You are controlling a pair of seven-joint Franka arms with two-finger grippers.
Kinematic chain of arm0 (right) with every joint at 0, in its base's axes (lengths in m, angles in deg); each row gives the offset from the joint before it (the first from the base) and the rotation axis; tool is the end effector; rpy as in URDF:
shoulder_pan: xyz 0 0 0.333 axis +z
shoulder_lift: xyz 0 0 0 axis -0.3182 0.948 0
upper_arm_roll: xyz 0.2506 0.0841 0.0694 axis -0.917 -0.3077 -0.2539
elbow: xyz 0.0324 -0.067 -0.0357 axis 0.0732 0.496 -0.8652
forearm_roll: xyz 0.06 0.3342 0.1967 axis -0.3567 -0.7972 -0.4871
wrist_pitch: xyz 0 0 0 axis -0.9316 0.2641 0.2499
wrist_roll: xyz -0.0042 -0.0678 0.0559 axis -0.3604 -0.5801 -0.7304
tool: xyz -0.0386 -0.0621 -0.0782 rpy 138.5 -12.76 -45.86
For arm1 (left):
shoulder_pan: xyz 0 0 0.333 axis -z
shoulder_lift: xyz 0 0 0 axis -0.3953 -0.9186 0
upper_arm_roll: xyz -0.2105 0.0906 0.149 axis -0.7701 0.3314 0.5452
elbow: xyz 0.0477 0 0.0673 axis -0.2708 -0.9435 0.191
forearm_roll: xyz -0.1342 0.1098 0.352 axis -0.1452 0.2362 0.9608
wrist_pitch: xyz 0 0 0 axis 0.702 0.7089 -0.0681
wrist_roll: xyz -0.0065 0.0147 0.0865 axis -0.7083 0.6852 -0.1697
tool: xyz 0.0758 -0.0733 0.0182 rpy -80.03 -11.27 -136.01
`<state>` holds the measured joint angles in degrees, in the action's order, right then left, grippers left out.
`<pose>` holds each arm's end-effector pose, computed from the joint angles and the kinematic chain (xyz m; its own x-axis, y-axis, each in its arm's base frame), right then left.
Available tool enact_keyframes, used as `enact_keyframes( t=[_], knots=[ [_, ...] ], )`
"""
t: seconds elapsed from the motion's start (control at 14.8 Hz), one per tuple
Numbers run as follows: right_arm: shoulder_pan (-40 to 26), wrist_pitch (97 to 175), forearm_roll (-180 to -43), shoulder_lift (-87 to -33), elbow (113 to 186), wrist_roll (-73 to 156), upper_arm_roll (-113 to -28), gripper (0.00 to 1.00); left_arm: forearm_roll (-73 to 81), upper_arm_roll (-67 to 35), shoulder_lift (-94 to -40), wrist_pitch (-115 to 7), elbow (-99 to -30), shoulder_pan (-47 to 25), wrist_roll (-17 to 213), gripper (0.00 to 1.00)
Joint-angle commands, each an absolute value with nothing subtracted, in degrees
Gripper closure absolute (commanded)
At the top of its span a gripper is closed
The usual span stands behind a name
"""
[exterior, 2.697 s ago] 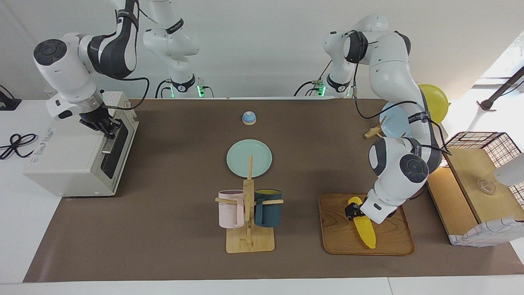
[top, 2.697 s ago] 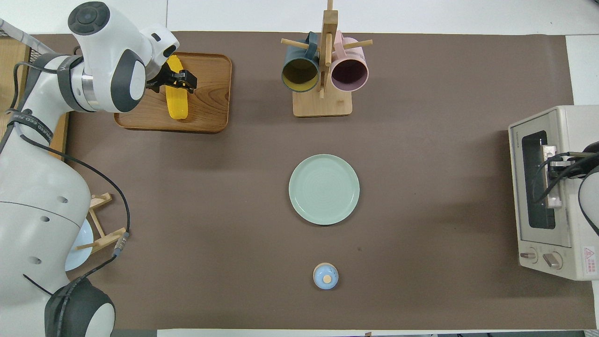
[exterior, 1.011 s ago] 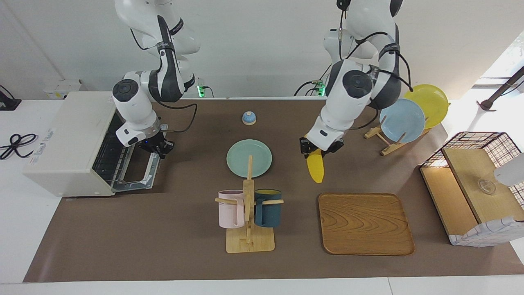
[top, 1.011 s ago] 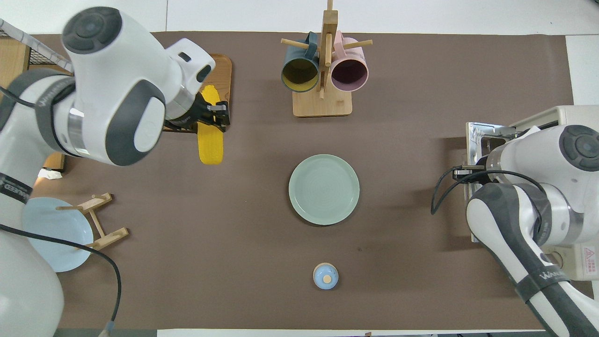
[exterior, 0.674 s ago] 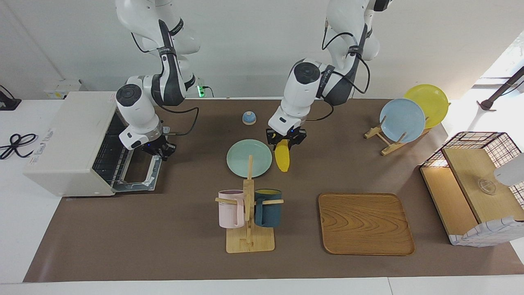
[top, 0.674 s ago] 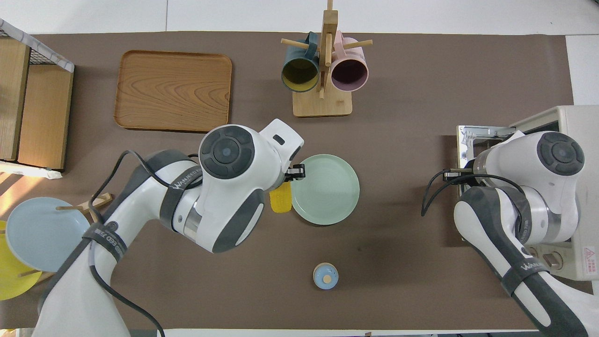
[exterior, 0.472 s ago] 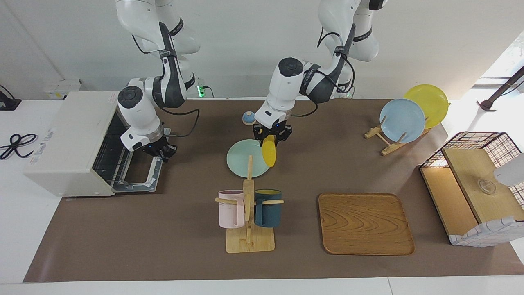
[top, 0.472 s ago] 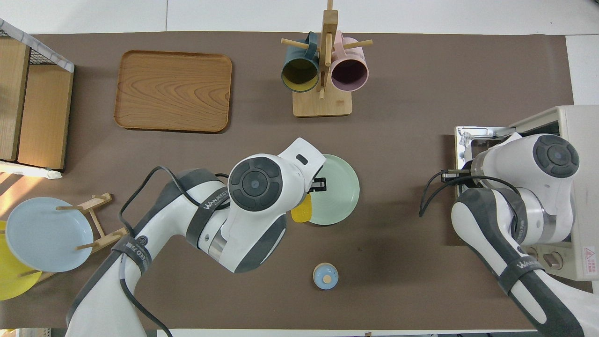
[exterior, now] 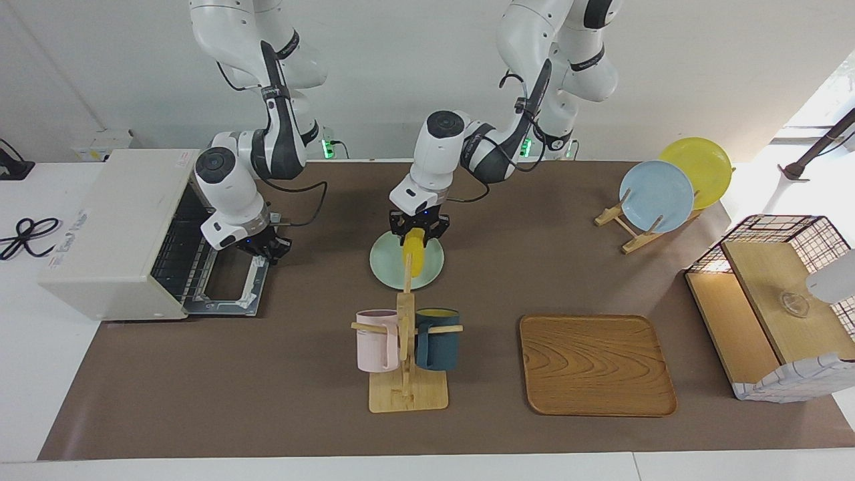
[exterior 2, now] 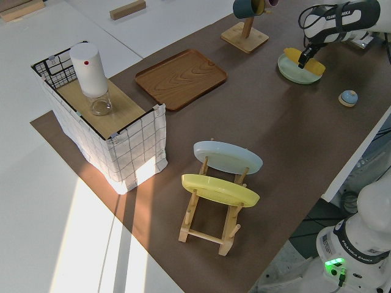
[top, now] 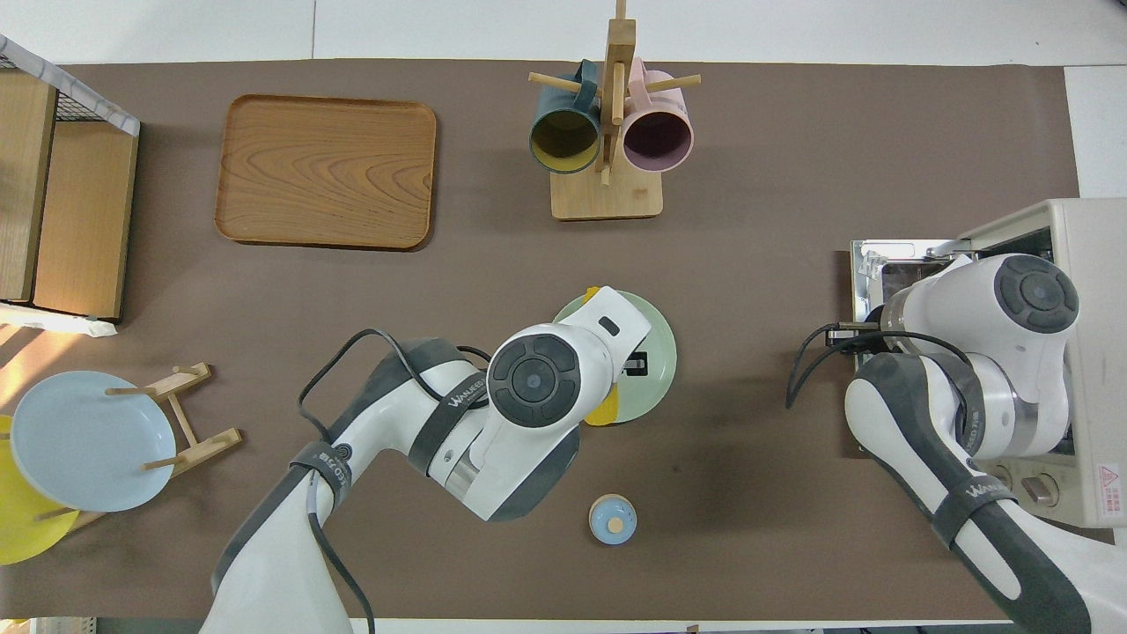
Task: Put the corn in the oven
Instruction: 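Place the corn on the green plate with the left gripper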
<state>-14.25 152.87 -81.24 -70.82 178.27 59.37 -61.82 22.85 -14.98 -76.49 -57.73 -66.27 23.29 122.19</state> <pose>0.5083 0.0237 0.2644 0.9913 -0.1231 -0.0470 -0.1228 -0.9924 0.0093 0.4145 -0.4650 0.2912 0.9942 -0.0582 0.0902 -0.0753 -0.9769 0.2002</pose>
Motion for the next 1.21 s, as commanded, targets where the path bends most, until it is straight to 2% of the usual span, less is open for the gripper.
enact_keyframes(
  t=[0.0, 0.07, 0.13, 0.2, 0.27, 0.4, 0.47, 0.54, 0.61, 0.67, 0.94, 1.15],
  knots=[
    [-9.34, 150.80, -82.41, -70.11, 175.02, 64.52, -61.25, 1.00, 22.63, -13.78, -77.61, -59.01, -65.85, 24.79, 122.70, 1.00],
    [-9.06, 148.52, -82.41, -70.02, 173.26, 64.62, -61.25, 1.00, 22.81, -13.78, -77.97, -59.01, -65.85, 25.14, 122.61, 1.00],
    [-9.06, 146.06, -82.41, -70.02, 171.15, 64.53, -61.17, 1.00, 22.81, -13.78, -77.97, -58.92, -65.85, 25.23, 122.52, 0.94],
    [-9.06, 143.68, -82.32, -69.93, 169.22, 64.53, -61.25, 1.00, 22.81, -13.78, -77.88, -58.74, -65.85, 25.23, 122.61, 0.43],
    [-9.06, 141.83, -82.32, -69.58, 167.46, 64.53, -61.25, 1.00, 22.81, -13.70, -77.80, -58.31, -65.85, 25.23, 122.61, 0.00],
    [-9.06, 140.85, -82.32, -69.31, 165.77, 64.44, -61.25, 0.68, 22.81, -13.52, -76.66, -56.65, -65.85, 24.27, 122.08, 0.00],
    [-8.97, 140.76, -82.32, -69.40, 165.68, 64.27, -61.34, 0.40, 22.81, -13.43, -75.17, -54.98, -65.85, 23.13, 121.82, 0.00],
    [-8.89, 140.76, -82.32, -69.57, 165.68, 63.66, -61.78, 0.27, 22.81, -13.52, -73.59, -53.14, -65.85, 21.47, 121.21, 0.00],
    [-8.71, 140.76, -82.32, -69.84, 165.59, 63.04, -62.30, 0.20, 22.81, -13.52, -71.58, -50.77, -65.68, 19.45, 119.81, 0.00],
    [-8.71, 140.67, -82.32, -69.93, 165.25, 61.65, -62.83, 0.06, 22.81, -13.52, -69.90, -47.87, -64.98, 17.60, 118.14, 0.00],
    [-7.49, 132.96, -83.11, -67.56, 156.39, 62.50, -67.13, 0.04, 22.72, -13.61, -67.60, -33.55, -56.57, 8.38, 112.51, 0.00],
    [-1.09, 131.62, -84.34, -66.24, 151.63, 68.82, -67.32, 0.03, 22.81, -13.43, -66.99, -26.68, -51.19, 1.88, 109.44, 0.00]
  ],
)
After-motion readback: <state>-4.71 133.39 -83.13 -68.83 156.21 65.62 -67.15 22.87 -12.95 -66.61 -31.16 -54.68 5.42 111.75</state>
